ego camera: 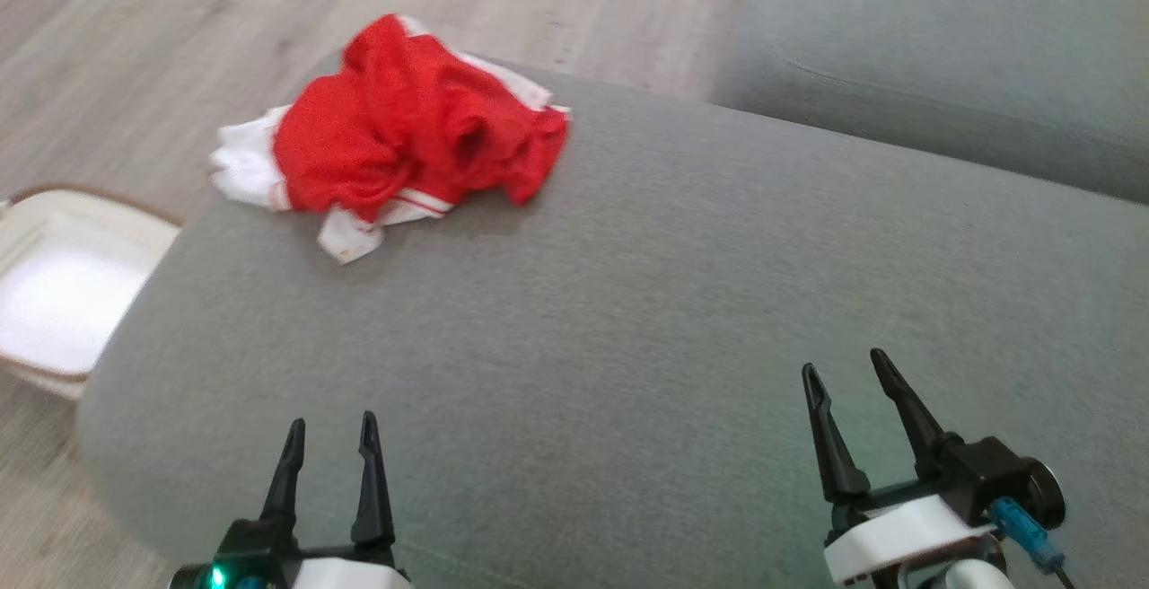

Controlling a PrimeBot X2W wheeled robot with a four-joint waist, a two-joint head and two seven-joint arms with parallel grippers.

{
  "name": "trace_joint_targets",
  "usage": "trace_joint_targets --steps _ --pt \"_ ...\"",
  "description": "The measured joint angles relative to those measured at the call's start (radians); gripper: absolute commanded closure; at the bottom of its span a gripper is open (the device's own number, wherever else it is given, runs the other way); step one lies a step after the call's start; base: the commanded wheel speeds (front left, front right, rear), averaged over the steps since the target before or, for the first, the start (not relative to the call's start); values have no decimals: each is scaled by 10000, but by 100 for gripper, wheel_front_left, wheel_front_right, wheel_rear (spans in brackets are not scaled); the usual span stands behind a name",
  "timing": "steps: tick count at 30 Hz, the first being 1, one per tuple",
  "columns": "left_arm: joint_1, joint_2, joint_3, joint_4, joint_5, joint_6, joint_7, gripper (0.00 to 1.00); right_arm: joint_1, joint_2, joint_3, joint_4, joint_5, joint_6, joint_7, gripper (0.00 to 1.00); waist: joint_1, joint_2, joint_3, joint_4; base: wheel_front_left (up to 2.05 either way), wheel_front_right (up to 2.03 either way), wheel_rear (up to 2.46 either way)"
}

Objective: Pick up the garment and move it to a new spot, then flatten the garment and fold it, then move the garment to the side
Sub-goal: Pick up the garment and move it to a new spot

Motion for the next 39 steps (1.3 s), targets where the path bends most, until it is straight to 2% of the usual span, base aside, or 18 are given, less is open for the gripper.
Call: trace_joint_targets --steps 9,14,18,23,28,32,39 --pt "60 42 90 -54 0 0 2 0 2 0 155 6 12 0 0 0 0 0 -41 985 0 0 0" --pt "247 163 130 -330 46 6 2 0 2 0 192 -46 6 0 0 0 0 0 13 1021 0 0 0" --pt "164 491 397 -1250 84 10 0 0 -6 0 148 -313 -186 0 0 0 0 0 252 917 0 0 0" --pt "-749 1252 915 -3078 151 61 472 0 -118 -4 -109 -694 -598 0 75 0 0 0 762 672 0 0 0" --pt "-3131 2485 1923 -4151 119 -17 1465 0 -663 -10 -192 -1220 -1101 0 445 0 1 0 1457 302 0 0 0" --pt "-4895 3659 2491 -3883 295 -255 2113 0 -1280 -27 -242 -1799 -1429 0 732 0 2 0 2075 -189 0 0 0" --pt "-7705 4293 2704 -1975 -257 -794 2658 0 -1923 -46 -334 -3037 -2023 0 1114 0 3 -1 3412 -1123 0 0 0"
